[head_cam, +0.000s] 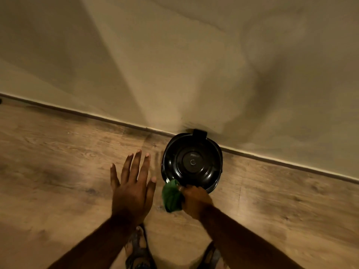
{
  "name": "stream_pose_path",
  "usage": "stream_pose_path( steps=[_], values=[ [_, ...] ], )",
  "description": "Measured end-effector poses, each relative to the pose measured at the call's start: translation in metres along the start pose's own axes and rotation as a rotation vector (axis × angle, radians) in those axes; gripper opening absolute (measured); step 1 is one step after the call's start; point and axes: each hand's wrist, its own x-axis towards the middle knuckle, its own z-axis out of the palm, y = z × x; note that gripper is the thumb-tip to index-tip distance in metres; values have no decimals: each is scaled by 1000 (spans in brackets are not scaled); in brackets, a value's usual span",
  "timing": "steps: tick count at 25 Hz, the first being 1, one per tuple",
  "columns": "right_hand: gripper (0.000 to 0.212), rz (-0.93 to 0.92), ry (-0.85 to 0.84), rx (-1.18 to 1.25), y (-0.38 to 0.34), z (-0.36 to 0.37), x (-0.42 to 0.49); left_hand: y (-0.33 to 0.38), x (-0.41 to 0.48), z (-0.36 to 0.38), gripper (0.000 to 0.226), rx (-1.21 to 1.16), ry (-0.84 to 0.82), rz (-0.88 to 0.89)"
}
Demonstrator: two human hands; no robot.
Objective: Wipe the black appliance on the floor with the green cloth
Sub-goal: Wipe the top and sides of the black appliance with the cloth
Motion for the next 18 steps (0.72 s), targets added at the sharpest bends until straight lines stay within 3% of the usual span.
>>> stream_pose_path(
  steps=[4,9,13,15,18],
  values=[
    [37,138,116,-2,65,-5,-50,7,-4,3,59,-17,7,21],
    [19,462,296,-32,125,-35,-67,15,-9,3,58,-42,7,42],
    [19,704,486,143,135,-65,-57,22,-15,-1,59,-38,13,71],
    [19,684,541,224,125,-76,-60,24,-17,-7,59,-9,12,77],
    [21,509,617,254,81,-105,-80,39,-15,-40,60,14,34,80]
  ],
)
